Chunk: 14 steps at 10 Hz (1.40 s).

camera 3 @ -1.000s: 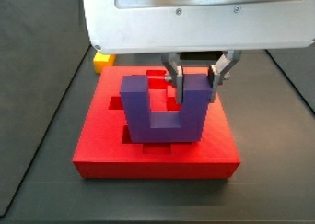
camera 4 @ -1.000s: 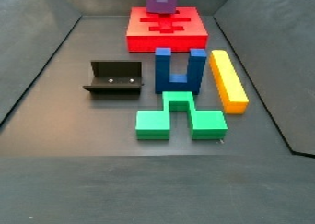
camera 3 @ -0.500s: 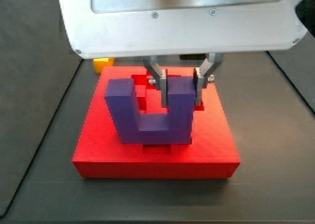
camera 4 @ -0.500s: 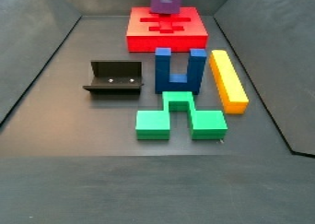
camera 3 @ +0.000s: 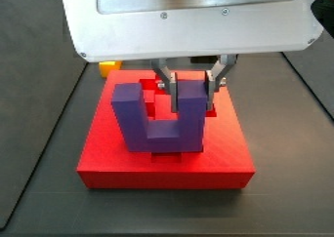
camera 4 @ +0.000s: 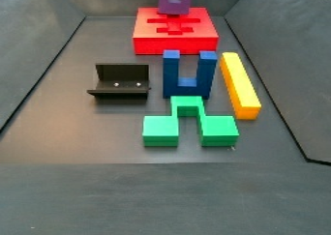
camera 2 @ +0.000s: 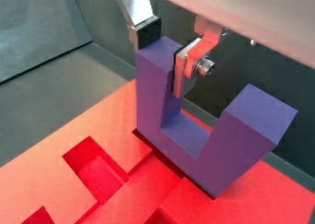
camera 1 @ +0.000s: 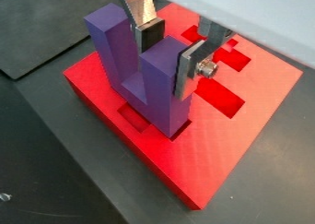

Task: Pick up the purple object. Move up. Place the purple object on the fixture. Regrasp the purple object. Move to above the board. Insert the purple object.
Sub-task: Insert the purple object.

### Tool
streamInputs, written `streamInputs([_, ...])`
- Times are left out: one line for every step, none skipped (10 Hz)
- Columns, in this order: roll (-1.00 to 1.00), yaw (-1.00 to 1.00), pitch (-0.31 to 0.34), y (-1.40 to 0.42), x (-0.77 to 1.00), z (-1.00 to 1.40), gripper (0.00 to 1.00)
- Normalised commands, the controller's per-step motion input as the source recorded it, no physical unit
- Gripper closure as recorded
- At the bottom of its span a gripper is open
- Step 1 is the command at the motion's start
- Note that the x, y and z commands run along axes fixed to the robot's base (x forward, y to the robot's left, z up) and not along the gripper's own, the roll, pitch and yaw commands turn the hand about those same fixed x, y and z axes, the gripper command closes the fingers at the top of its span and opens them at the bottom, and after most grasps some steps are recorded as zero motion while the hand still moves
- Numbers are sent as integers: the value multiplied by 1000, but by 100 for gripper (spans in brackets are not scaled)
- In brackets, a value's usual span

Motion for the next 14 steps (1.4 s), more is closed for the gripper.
streamInputs([60,146,0,0,0,0,100])
streamInputs([104,263,0,0,46,0,100])
streamInputs([93,231,0,0,34,0,100])
streamInputs([19,77,0,-3,0,0,100])
streamInputs([11,0,0,-17,0,-3,100])
streamInputs([86,-143,0,-100,40,0,100])
streamInputs([69,-260,3,-51,140,0,100])
streamInputs([109,-286,34,0,171,0,100])
streamInputs([143,-274,66,0,189,0,100])
streamInputs([146,-249,79,0,206,0,100])
streamInputs([133,-194,107,0,231,0,100])
streamInputs([110,-71,14,0,0,-49,100])
streamInputs([109,-6,0,-20,0,-129,100])
streamInputs([113,0,0,-3,0,-151,100])
